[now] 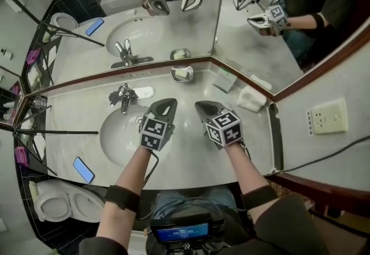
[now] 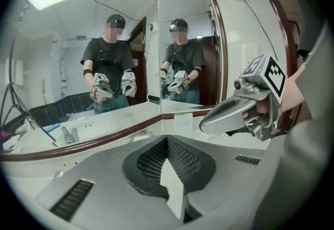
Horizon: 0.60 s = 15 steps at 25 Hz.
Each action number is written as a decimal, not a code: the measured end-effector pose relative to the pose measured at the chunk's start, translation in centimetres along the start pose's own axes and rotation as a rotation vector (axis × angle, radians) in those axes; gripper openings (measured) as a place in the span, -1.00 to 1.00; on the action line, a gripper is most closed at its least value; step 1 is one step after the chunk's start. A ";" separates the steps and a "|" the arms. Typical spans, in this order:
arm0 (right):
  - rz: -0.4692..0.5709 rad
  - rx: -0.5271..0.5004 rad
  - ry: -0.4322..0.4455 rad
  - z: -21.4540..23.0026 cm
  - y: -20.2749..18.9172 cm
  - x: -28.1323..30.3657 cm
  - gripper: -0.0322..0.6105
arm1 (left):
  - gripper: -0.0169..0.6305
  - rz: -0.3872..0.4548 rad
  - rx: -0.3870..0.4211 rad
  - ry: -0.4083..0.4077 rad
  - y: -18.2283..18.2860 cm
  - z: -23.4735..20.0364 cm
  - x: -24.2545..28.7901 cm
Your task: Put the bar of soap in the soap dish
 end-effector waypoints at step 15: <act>0.054 0.021 -0.019 -1.0 -1.6 -6.2 -0.84 | -0.95 0.059 -0.190 0.099 -2.1 3.4 -7.9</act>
Point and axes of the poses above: the fingertips, and each gripper's own axes: x forward along the fingers, z to its right, y out of its top, the point moved 8 cm from there along -x, backward along the fingers, and after that the axes turned 9 degrees about x, right-handed, at the moved point
